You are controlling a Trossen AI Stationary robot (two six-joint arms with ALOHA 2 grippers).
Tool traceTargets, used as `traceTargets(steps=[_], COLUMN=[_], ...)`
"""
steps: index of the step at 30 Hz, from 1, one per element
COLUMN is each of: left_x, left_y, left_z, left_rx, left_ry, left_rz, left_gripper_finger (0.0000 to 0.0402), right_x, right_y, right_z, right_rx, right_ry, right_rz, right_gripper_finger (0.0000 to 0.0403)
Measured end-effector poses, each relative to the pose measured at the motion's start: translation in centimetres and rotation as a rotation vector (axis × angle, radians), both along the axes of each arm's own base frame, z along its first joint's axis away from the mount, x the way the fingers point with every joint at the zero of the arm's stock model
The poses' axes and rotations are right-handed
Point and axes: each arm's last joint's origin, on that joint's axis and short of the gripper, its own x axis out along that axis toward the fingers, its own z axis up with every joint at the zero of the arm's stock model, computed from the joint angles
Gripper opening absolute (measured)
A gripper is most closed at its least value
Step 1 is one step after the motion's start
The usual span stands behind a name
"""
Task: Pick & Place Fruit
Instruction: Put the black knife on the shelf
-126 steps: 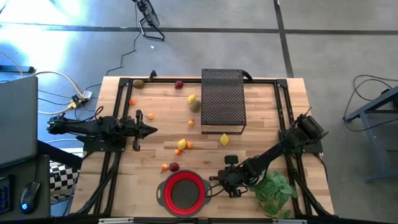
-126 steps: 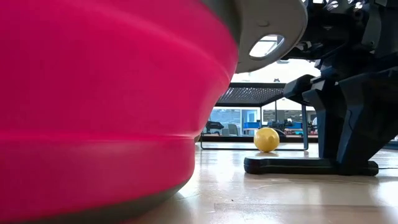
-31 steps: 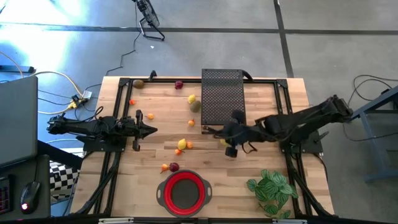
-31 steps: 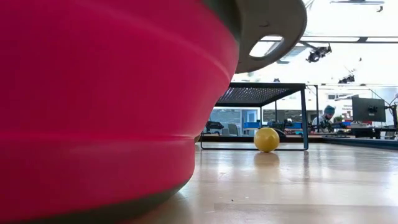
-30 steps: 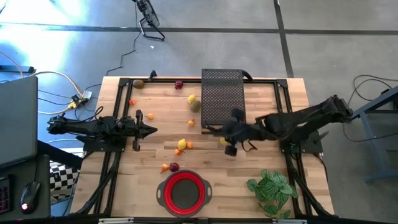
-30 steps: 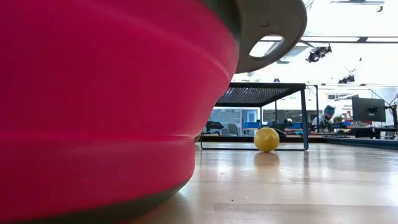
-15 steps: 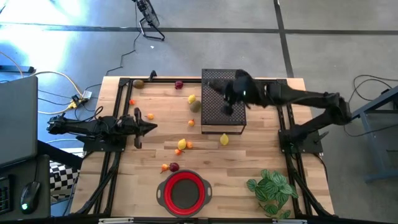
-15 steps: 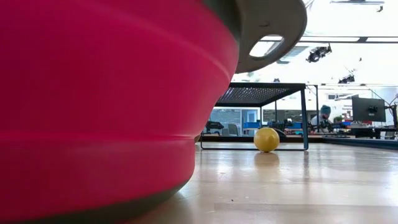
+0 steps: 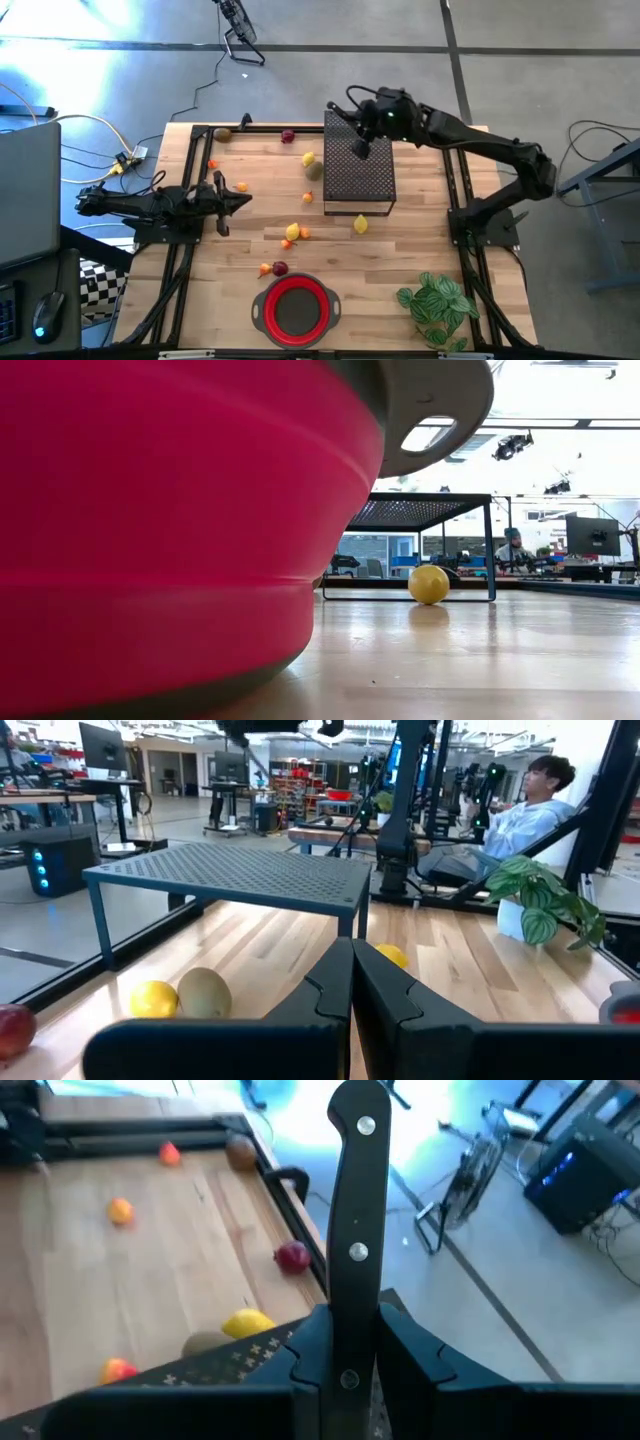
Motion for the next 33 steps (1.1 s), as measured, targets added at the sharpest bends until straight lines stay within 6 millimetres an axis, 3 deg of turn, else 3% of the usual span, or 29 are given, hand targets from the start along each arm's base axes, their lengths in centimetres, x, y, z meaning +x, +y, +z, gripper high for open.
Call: traceTargets(steps=[6,13,23,33], left_x=[0.0,0.0,0.0,0.0], left_y=[0.0,0.0,0.0,0.0], left_z=[0.2,0.2,0.2,0.2], left_rx=[-0.002,0.015,0.016,0.018], left_ry=[-0.022,-0.021,-0.019,-0.017], left_rz=[0.0,0.001,0.001,0.001], left_gripper_finger=[0.0,0.0,0.0,0.0], right_x=[2.2,3.4,3.9,4.4], right_y=[-1.6,-5.6,-10.4,-12.5], right_z=[0.9,2.0,-2.3,-6.0], right_rx=[-0.009,-0.023,0.105,0.21], right_ry=[0.141,0.253,0.373,0.448], right_rz=[-0.029,-0.061,-0.046,-0.025], right_gripper_finger=[0.0049,0.0049,0.0049,0.005])
